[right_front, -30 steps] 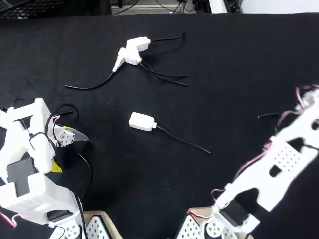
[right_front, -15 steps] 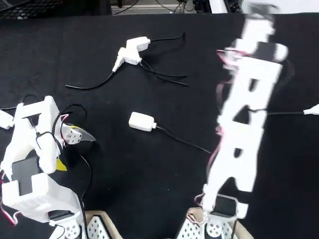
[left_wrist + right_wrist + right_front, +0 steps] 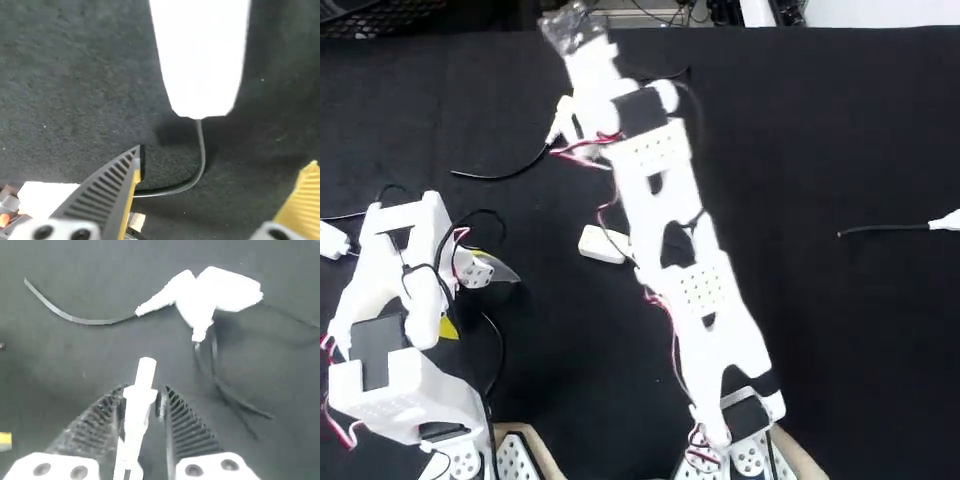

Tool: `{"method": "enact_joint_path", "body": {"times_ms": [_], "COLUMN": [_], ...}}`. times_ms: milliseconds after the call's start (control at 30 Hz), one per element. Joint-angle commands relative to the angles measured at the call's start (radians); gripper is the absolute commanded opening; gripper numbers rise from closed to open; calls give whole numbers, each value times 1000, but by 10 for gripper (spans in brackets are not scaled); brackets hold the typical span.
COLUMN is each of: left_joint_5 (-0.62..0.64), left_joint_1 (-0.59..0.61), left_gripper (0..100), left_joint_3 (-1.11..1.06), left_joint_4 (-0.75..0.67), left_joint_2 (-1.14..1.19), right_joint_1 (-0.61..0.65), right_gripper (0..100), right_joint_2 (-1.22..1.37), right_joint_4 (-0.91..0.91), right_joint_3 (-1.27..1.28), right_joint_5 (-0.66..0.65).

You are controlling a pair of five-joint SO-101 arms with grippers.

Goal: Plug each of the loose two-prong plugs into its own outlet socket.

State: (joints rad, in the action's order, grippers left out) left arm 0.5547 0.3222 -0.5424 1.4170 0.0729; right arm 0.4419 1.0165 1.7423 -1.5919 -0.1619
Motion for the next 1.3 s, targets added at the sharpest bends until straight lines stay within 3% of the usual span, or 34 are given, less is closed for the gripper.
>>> {"method": "enact_joint_path", "body": {"times_ms": [0, 233, 467, 933, 1267], "left_joint_5": [3, 5, 0, -2, 0], "left_joint_1": [77, 150, 148, 154, 154], "left_gripper": [454, 454, 454, 454, 454], "left_joint_3": [16, 38, 33, 31, 31], "left_joint_4": [-8, -8, -8, -3, -5], "left_joint_2": [-26, -20, -20, -20, -20], "right_joint_1": [57, 141, 161, 180, 178], "right_gripper": [12, 12, 12, 12, 16], "right_joint_2": [-70, -209, -443, -826, -894], "right_joint_4": [25, 25, -23, -543, -571], "right_joint_3": [143, 440, 934, 1847, 2043], "right_joint_5": [-9, -2, 95, 43, 2]}}
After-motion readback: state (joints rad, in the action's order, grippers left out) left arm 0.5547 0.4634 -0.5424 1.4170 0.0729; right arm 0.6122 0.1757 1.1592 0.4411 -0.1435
